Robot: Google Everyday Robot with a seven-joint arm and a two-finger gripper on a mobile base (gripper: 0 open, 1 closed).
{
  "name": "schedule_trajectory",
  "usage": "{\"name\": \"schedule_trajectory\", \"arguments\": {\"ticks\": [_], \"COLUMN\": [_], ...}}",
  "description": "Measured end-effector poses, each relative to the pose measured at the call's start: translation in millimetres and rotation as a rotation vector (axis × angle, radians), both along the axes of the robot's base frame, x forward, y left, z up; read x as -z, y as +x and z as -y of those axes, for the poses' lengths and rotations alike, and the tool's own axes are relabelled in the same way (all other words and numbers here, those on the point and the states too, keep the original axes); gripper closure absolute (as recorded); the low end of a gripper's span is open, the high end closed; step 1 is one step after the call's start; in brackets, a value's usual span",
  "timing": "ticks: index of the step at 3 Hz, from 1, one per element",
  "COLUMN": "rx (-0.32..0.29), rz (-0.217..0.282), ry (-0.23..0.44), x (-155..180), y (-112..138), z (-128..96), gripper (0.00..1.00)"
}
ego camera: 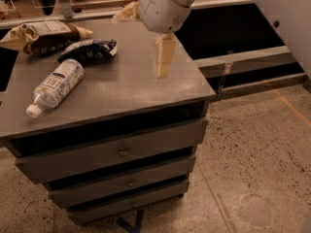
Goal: Place blue plastic bottle upright
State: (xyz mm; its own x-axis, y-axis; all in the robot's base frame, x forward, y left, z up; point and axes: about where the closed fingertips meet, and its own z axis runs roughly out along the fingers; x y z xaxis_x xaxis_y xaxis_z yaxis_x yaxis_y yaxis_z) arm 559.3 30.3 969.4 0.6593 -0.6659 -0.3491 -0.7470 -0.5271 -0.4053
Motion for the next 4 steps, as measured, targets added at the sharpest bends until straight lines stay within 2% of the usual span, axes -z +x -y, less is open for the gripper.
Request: {"name": "schedule_trajectory", "arguments": {"ticks": [1, 2, 4], "rx": [-0.043, -0.083, -0.219], "rz": [-0.002, 0.014, 0.067], "ry": [-0.021, -0.064, -0.078], "x": [6, 18, 38], "y": [14, 33, 57], "z": [-9, -28, -51], "gripper": [0.00, 0.00, 0.00]}}
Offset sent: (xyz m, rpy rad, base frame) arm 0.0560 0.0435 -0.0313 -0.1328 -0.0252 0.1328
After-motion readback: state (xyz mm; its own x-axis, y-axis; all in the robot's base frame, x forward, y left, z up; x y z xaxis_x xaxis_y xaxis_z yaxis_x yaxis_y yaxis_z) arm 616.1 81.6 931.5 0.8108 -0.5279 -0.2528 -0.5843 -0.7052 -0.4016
